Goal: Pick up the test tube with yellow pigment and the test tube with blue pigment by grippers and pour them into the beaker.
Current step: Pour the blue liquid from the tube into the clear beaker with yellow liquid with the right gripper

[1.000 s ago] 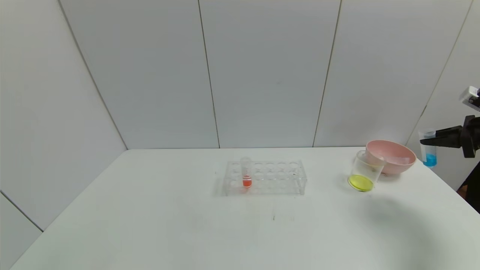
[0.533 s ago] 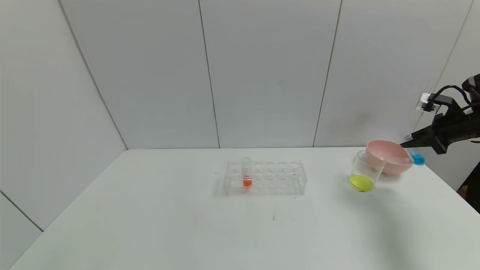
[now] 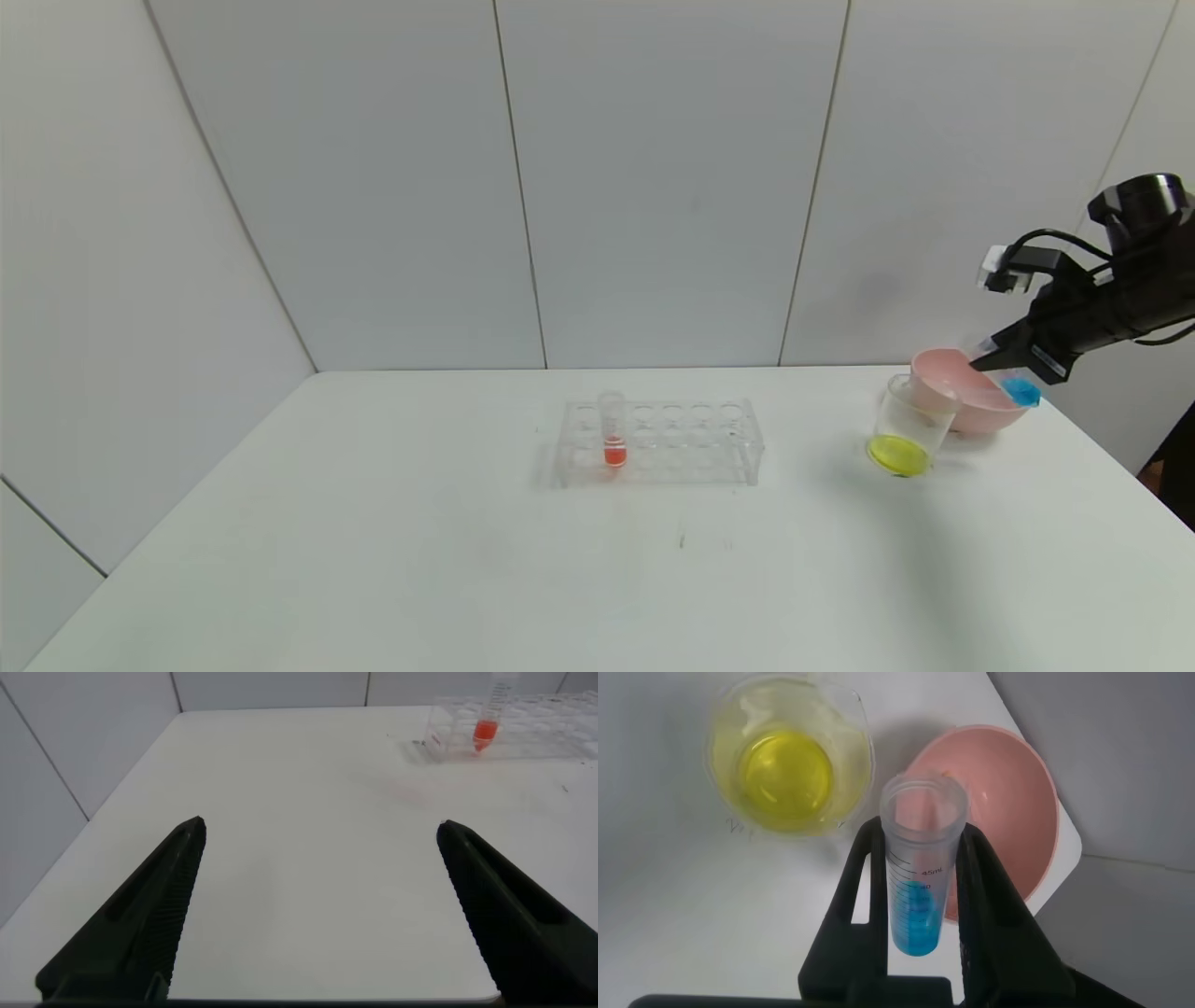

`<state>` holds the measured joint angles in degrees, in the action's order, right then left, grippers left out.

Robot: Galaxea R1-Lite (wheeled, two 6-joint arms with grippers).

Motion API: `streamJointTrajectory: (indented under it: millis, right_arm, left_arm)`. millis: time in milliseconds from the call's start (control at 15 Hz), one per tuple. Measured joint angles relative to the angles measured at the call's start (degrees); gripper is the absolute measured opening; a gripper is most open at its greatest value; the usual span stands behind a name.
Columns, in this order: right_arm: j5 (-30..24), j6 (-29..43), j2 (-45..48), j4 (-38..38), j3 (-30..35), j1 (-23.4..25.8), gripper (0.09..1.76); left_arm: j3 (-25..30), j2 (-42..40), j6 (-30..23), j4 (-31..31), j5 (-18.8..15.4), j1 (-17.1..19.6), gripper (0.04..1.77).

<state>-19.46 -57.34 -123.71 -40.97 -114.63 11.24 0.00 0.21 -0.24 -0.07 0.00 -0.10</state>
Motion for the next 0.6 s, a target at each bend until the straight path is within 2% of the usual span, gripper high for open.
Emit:
streamJointTrajectory:
  millis: [267,600]
  right_arm:
    - [4.73,-0.51,-0.05,1.05,0.00,-2.17,0.49]
    - [9.83,-4.57,-0.11,0.22,0.02,-3.56,0.49]
  left_arm:
    - [0.00,0.00,0.00,0.00,0.00,0.00,1.76]
    - [0.00,0.00,0.02,0.00,-0.02,0.00,1.76]
